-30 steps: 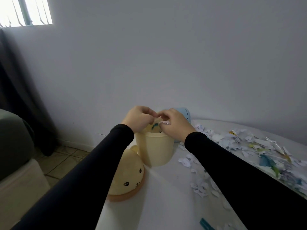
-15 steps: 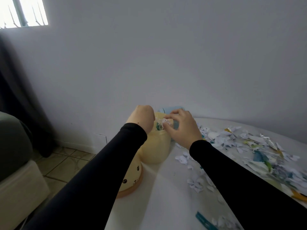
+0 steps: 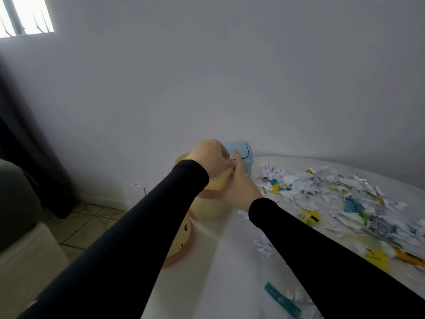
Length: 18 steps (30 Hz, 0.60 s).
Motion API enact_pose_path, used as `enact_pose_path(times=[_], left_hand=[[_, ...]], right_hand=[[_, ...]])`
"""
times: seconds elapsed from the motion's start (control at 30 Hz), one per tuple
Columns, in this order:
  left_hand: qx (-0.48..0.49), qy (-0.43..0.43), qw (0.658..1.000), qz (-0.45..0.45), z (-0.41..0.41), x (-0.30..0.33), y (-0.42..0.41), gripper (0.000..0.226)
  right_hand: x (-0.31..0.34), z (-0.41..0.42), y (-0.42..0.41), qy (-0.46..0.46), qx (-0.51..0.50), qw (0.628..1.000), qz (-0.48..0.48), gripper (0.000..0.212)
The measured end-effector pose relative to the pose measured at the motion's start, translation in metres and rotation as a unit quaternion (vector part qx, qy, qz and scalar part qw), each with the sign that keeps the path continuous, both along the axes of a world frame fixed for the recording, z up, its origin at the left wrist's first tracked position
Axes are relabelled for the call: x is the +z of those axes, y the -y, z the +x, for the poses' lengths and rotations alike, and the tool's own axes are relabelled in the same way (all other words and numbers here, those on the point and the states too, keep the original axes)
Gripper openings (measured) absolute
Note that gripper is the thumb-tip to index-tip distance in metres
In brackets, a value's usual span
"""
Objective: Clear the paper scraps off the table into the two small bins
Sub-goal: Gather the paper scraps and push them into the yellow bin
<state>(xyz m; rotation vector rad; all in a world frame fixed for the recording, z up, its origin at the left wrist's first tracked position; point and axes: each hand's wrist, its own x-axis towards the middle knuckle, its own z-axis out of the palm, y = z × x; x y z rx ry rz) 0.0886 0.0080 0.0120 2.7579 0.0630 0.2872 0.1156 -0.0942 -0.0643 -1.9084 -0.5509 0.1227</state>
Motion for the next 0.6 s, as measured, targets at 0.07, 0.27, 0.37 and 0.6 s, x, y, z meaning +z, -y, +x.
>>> enact_pose_path(times=[0.07,0.27,0.37,0.6], left_hand=[[0.027,-0.020,0.999,0.025,0.006,-0.006,0.004,0.034],[0.057,-0.039,0.997,-0.022,0.010,-0.014,-0.008,0.023],[0.040,0.044,0.996,-0.070,-0.001,-0.012,-0.007,0.031],[-0.052,0.336,0.939,-0.046,-0.037,-0.056,0.043,0.025]], right_hand=[[-0.004,0.003,-0.002,0.007,-0.015,1.000,-0.012,0.126],[-0.006,0.010,0.000,0.011,-0.017,1.000,-0.014,0.107],[-0.005,0.010,0.001,0.024,-0.013,0.994,-0.105,0.139],[-0.033,0.005,0.054,0.128,-0.053,0.948,-0.288,0.077]])
